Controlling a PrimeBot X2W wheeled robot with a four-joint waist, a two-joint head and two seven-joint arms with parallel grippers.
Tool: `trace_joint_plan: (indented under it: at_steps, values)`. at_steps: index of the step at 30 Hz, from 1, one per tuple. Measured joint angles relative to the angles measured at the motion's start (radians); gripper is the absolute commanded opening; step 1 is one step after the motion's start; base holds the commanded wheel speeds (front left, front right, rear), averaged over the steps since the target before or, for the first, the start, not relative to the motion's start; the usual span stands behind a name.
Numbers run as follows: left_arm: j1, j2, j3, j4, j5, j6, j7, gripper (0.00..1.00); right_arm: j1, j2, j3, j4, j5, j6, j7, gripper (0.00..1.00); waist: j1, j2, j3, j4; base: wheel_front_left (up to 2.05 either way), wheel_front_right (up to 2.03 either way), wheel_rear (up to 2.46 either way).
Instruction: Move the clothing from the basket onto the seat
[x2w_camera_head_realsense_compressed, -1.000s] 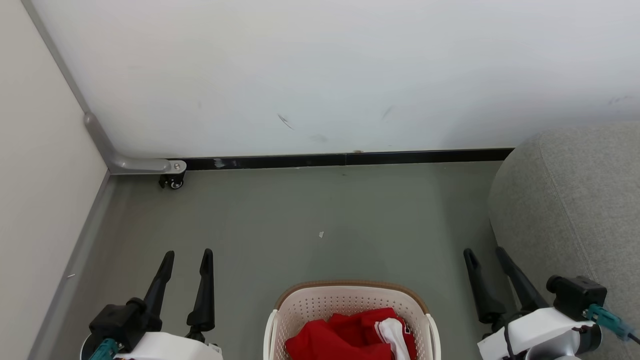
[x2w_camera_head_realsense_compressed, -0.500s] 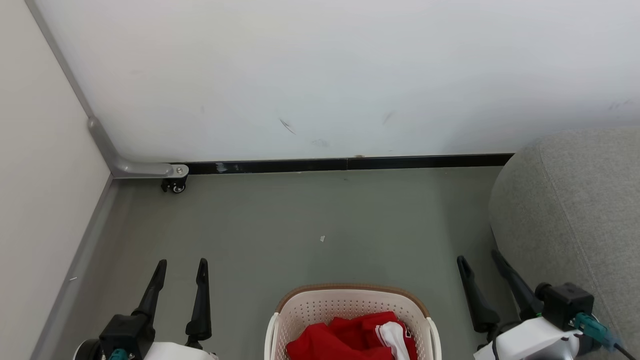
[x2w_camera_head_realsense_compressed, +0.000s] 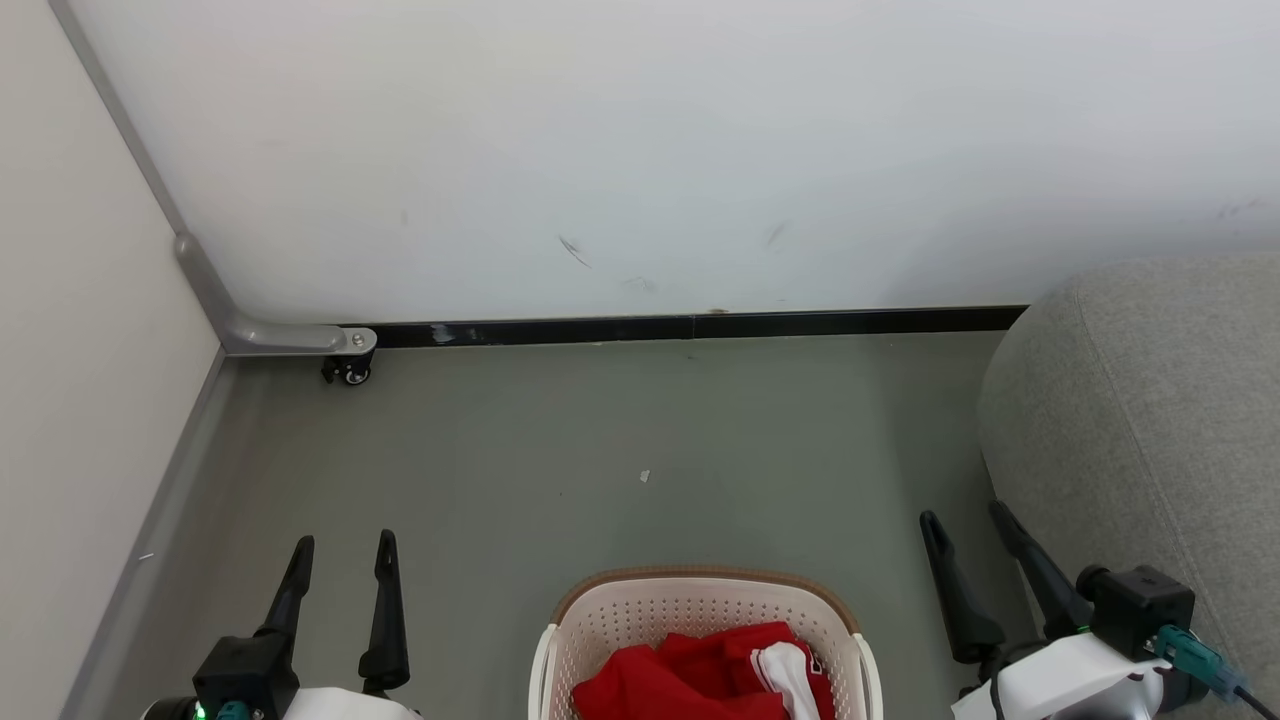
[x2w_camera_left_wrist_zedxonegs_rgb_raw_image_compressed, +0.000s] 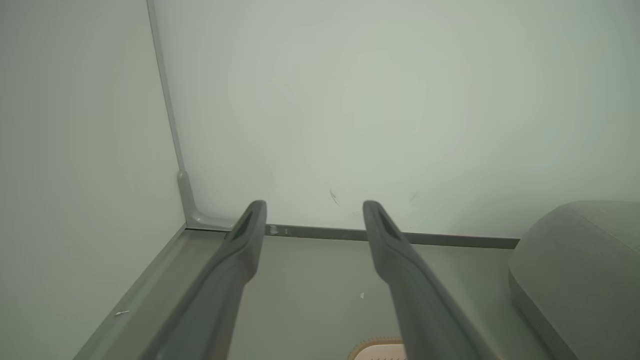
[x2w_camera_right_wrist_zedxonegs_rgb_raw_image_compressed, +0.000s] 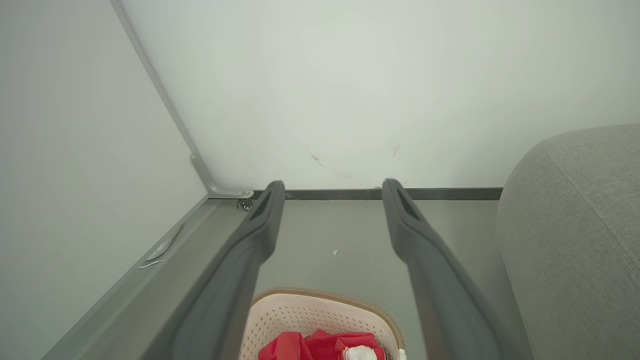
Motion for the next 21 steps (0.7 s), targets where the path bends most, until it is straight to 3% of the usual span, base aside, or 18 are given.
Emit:
trace_joint_plan:
  at_steps: [21]
  values:
    - [0.0, 0.0, -0.002, 0.01, 0.003, 0.0, 0.0, 1.0, 0.0, 0.0, -0.013, -0.008, 0.018, 0.0, 0.0, 1.0, -0.0001, 0.0, 0.016, -0.001, 0.0, 0.0, 0.0]
